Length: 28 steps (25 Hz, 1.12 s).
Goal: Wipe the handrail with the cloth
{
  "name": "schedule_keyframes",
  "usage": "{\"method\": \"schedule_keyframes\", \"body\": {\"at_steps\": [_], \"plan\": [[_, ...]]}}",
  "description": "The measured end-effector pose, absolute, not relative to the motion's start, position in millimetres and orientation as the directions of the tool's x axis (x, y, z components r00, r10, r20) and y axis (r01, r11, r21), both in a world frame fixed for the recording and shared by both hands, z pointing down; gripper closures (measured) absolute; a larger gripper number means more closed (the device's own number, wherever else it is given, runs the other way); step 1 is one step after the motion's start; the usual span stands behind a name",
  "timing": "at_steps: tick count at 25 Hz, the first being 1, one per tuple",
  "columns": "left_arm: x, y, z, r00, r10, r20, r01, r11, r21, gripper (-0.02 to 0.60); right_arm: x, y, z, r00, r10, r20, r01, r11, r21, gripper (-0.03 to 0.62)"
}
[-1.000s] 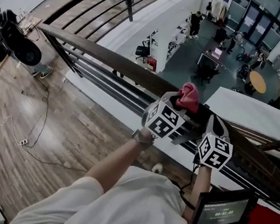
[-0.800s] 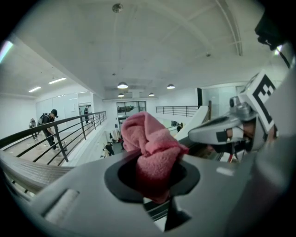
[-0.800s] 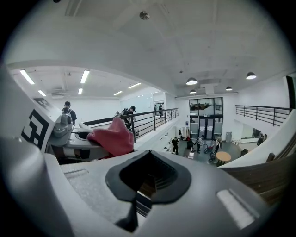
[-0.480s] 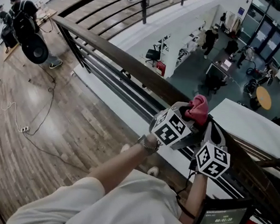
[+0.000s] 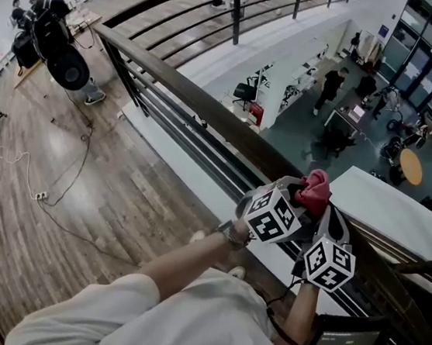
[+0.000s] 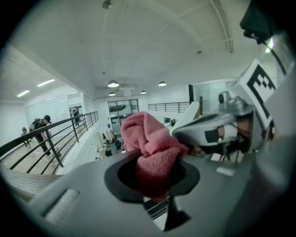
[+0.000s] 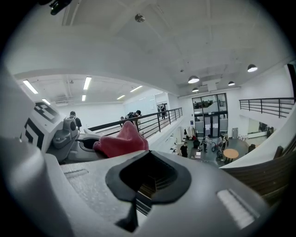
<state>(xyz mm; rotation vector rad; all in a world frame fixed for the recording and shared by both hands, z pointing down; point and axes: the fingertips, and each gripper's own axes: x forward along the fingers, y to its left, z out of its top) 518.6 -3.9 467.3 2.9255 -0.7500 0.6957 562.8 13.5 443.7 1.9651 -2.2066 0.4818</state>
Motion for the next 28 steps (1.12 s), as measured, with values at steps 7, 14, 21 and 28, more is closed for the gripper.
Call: {"method": "schedule_keyframes", "body": {"at_steps": [7,14,21,28], "plan": [[506,-11,465,0.787,-0.438,0.434,-0.455,-0.888,-0.07,0.486,563,14,451,-0.057,-0.926,0.374,-0.998,0.062,0.003,0.592],[501,-11,466,0.803,-0.415,0.428,-0.432,-0.9,-0.062,0.486,563,16,455,-0.006,-0.916,0.402,-0.996,0.041,0.077,0.592],[484,-16,465,0.806,-0.423,0.414,-0.445,-0.894,-0.049,0.486,565,18,456,0.017,-0.908,0.419,-0.994,0.03,0.106,0.592],[462,-26,463,0.801,-0.444,0.402,-0.472,-0.881,-0.032,0.486,566,17,455,0.013,-0.903,0.43,-0.993,0.037,0.109,0.592]]}}
